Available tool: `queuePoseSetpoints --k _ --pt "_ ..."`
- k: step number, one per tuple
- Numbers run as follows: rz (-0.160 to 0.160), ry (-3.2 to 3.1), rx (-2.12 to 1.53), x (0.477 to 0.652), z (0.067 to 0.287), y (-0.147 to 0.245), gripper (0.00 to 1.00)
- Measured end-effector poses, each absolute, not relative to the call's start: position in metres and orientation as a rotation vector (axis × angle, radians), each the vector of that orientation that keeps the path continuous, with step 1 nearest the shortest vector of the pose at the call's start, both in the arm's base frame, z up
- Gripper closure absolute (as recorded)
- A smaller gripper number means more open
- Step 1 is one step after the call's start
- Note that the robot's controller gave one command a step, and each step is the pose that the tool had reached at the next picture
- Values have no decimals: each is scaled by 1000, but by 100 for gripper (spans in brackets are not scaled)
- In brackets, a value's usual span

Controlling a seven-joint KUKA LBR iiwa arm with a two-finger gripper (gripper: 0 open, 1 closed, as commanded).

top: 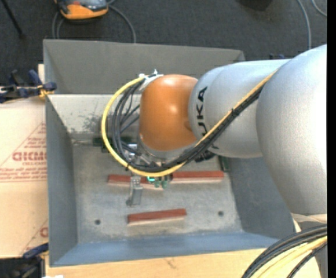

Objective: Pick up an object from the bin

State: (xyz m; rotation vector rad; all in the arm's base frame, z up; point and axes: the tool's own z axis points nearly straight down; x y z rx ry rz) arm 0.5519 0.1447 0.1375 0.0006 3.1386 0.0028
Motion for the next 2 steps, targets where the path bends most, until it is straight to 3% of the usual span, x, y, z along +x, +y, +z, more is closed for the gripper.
queuePoseSetpoints --k 1,2 --pt "3 3139 1 552 137 145 0" --pt "1 3143 -100 569 163 131 0"
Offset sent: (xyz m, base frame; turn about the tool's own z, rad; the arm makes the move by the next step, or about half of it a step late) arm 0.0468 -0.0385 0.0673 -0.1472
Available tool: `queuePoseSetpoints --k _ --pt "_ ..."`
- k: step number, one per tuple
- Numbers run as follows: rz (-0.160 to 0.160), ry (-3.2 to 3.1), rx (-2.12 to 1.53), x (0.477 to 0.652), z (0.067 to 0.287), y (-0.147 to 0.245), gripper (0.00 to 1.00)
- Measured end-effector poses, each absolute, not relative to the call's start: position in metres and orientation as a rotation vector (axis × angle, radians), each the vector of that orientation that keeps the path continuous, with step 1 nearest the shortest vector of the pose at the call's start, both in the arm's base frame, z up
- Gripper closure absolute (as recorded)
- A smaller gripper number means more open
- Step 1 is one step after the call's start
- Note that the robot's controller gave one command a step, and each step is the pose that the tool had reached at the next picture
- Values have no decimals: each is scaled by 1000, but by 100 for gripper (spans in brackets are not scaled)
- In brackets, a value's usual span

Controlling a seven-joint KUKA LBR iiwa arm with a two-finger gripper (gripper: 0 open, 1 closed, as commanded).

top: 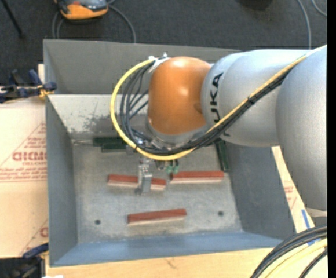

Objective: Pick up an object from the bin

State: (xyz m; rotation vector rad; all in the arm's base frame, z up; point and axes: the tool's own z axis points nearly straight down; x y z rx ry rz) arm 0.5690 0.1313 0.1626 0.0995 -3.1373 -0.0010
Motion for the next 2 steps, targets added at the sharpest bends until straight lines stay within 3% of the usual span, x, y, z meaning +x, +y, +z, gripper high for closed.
queuePoseSetpoints --k 1,2 --pt "-3 -3145 19 573 71 92 100" --pt "-4 -3145 16 573 71 92 100"
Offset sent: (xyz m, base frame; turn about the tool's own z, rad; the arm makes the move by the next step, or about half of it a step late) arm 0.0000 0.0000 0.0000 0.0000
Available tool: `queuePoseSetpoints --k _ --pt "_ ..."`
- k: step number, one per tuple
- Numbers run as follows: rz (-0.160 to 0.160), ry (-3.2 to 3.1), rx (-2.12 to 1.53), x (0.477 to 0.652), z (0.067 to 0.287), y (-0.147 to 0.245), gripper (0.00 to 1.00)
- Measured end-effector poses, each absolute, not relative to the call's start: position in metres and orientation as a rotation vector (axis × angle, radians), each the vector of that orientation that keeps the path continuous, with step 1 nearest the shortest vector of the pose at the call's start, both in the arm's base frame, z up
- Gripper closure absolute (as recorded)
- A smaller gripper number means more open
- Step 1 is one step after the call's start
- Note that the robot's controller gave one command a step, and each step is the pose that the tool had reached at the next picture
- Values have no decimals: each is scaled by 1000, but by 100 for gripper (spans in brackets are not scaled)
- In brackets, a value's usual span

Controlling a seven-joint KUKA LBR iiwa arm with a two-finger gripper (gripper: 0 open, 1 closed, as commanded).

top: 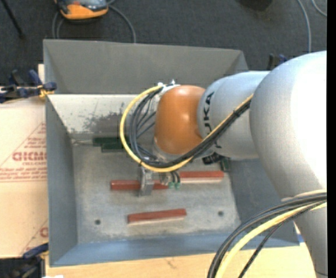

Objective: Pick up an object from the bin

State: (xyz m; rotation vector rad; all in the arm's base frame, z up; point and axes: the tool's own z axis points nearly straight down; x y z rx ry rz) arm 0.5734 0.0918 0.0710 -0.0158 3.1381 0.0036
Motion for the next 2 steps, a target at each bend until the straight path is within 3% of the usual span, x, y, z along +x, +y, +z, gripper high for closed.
queuePoseSetpoints --k 1,2 --pt "4 3138 -15 573 71 92 100" --pt "3 3131 -1 652 241 88 100"
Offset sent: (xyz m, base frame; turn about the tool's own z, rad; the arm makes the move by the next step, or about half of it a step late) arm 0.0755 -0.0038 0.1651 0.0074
